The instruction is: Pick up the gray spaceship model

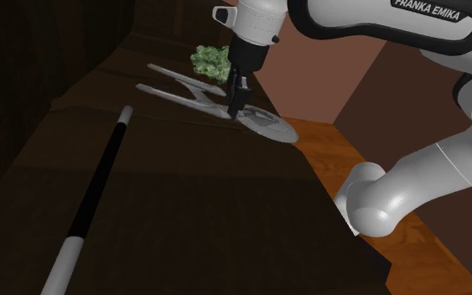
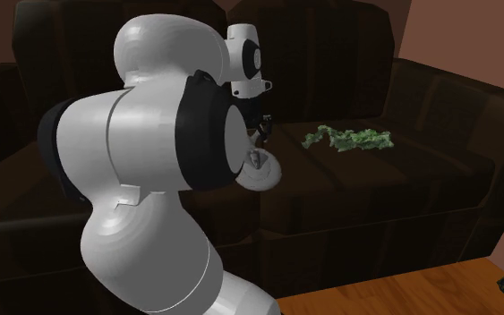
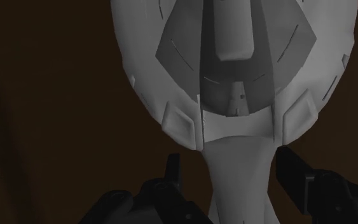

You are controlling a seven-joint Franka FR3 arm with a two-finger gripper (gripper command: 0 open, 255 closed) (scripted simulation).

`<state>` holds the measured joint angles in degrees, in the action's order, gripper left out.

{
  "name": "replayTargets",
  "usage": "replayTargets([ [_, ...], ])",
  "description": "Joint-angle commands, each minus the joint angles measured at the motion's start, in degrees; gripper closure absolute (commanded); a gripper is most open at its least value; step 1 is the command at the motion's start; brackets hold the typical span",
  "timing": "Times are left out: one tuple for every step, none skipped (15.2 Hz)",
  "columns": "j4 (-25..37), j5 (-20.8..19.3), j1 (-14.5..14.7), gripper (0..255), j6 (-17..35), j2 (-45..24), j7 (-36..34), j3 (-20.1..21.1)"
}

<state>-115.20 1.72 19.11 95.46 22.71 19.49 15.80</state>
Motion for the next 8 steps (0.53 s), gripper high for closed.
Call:
replayTargets([
  [1.5,-0.1,0.0,255,-1.3,-0.2,0.0,0.0],
  [2.4,-0.1,-0.1,255,-2.0,-0.4,0.0,0.0],
  [3.4,-0.2,-0.1,255,-2.8,-0.6,0.0,0.0],
  [4.3,-0.2,-0.1,255,-3.6,-0.8,0.0,0.0],
  [5.3,-0.3,-0.2,255,-4.3,-1.0,0.0,-0.1],
  [6.3,-0.3,-0.2,255,-5.1,-1.2,0.0,-0.1],
  [7.3,-0.4,-0.3,255,-5.9,-1.5,0.0,-0.1],
  [8.3,-0.5,-0.3,255,-6.6,-1.7,0.0,-0.1],
])
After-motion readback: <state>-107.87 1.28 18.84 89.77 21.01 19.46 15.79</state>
